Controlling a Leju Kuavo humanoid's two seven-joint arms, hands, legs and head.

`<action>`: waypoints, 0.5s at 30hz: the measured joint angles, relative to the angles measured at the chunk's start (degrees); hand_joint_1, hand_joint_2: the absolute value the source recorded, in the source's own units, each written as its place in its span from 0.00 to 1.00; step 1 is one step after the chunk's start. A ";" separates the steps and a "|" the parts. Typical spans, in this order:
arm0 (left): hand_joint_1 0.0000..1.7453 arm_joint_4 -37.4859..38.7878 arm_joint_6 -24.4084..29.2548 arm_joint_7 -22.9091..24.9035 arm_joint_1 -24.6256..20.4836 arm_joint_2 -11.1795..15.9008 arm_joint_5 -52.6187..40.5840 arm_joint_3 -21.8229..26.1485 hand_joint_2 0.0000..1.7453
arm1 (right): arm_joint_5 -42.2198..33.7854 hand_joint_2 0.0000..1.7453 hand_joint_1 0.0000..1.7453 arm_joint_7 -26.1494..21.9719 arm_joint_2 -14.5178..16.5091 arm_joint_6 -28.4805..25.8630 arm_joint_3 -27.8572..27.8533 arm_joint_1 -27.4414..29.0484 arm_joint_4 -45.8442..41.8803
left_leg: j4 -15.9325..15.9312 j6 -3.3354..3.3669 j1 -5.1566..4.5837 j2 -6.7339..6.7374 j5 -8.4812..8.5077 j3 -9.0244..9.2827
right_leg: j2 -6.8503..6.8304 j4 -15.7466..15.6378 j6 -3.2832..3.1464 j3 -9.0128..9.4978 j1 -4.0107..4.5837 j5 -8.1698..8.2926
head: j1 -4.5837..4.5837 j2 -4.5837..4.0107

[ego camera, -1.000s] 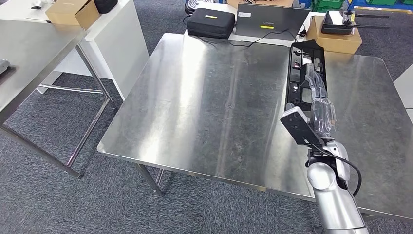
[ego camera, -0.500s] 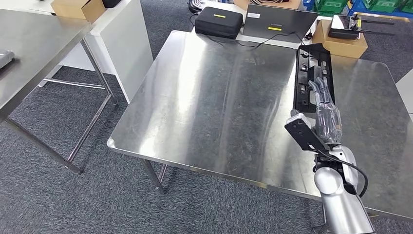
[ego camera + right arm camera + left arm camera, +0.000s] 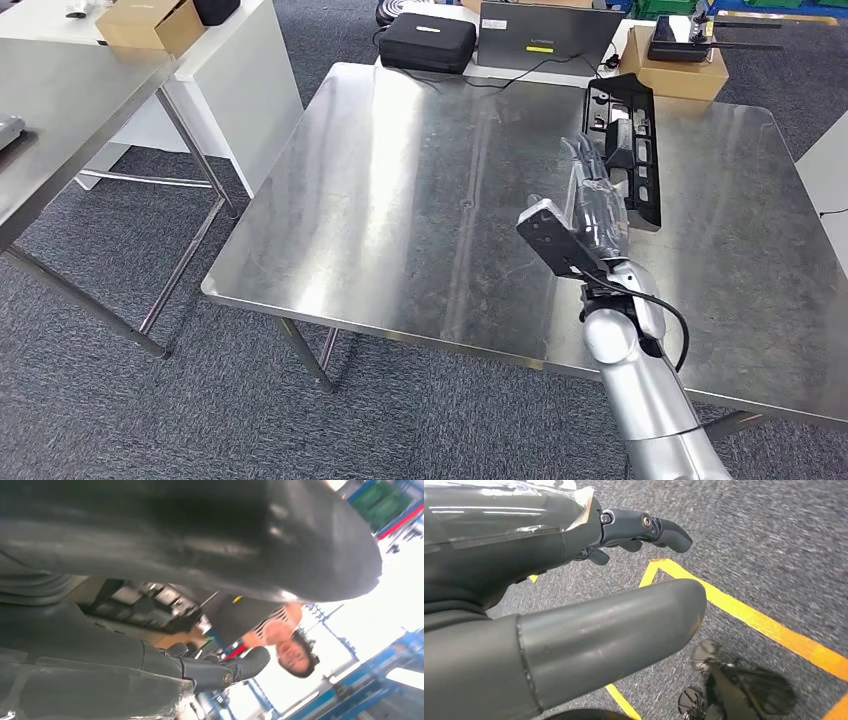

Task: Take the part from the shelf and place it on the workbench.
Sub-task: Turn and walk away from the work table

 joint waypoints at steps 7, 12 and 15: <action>0.00 -0.01 0.21 -0.37 -0.06 -0.27 0.00 1.46 0.00 | -0.42 0.00 0.00 -0.03 2.03 0.08 1.69 -3.12 2.58 | -15.97 1.88 -0.69 -0.05 5.86 9.78 | -0.11 0.04 1.46 -0.72 0.52 1.11 | 0.13 0.00; 0.00 0.00 -1.15 -1.92 -0.02 -0.37 -0.06 2.11 0.00 | -2.32 0.00 0.00 -0.69 0.73 0.30 1.68 -3.15 3.50 | -16.75 3.77 -0.47 0.30 7.81 8.57 | -0.04 7.97 1.75 -4.35 0.35 -4.15 | 0.55 0.00; 0.00 0.00 -2.57 -2.33 0.22 -0.22 -0.28 2.21 0.00 | -3.38 0.00 0.00 -1.56 -1.08 0.33 0.88 -1.95 3.95 | -16.70 4.05 -0.59 0.24 8.87 7.02 | -0.03 16.66 2.15 -6.85 0.28 -8.11 | 0.75 0.00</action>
